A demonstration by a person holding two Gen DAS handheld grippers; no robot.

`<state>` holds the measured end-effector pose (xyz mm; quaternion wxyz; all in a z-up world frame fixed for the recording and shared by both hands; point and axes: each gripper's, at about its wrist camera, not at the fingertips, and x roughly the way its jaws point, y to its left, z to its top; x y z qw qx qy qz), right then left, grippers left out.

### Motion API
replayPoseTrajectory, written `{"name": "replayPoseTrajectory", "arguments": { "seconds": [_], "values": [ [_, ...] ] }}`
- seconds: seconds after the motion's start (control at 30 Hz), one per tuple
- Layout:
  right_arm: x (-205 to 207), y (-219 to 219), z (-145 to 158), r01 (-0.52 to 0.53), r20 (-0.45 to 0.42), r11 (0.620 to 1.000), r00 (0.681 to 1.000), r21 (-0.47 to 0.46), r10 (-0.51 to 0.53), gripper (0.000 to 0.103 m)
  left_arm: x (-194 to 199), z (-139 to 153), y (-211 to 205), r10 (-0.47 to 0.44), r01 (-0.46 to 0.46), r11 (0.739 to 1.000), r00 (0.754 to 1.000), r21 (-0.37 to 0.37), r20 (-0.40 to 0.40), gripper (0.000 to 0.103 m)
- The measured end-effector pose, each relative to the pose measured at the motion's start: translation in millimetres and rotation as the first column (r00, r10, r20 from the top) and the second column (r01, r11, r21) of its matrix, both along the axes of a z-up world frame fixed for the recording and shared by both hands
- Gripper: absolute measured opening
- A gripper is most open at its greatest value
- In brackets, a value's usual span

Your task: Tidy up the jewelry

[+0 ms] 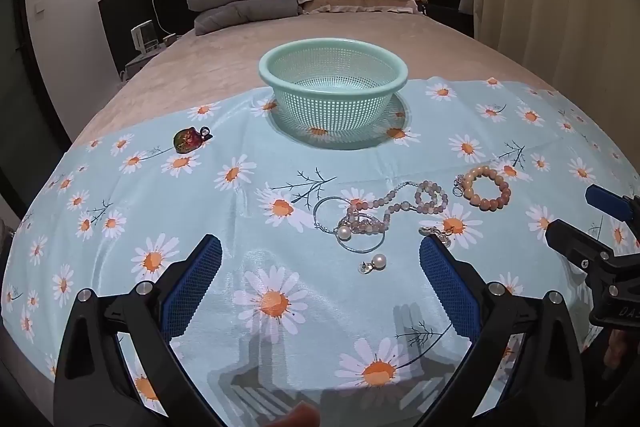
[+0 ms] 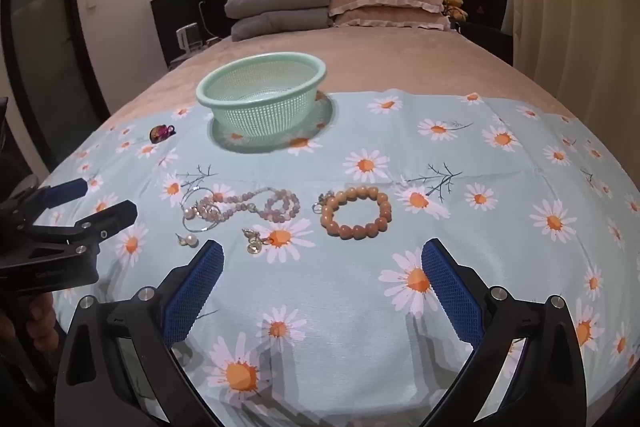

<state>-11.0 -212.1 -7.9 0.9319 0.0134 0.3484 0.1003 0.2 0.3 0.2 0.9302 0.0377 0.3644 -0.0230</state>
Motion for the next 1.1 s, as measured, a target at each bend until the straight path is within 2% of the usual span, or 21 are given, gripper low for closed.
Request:
{"name": "replayPoseTrajectory", "arguments": {
  "seconds": [0.33,0.4,0.77,1.1],
  "values": [
    [1,-6,-1,0.000,-0.026,0.999,1.000,0.033,0.001,0.095,2,-5,0,0.006,-0.006,1.000,1.000,0.008,-0.020,0.097],
    [3,4,-1,-0.007,-0.028,1.000,1.000,0.005,0.007,0.095,3,-7,-1,0.005,-0.004,1.000,1.000,0.018,-0.023,0.097],
    [5,9,-4,-0.012,-0.038,1.000,0.999,-0.026,0.011,0.095,4,-10,-3,-0.005,0.006,1.000,0.999,0.022,-0.040,0.097],
    [7,11,-6,-0.018,-0.055,1.000,0.998,-0.025,0.017,0.095,6,-13,-3,-0.008,0.009,1.000,0.998,0.015,-0.067,0.097]
  ]
}}
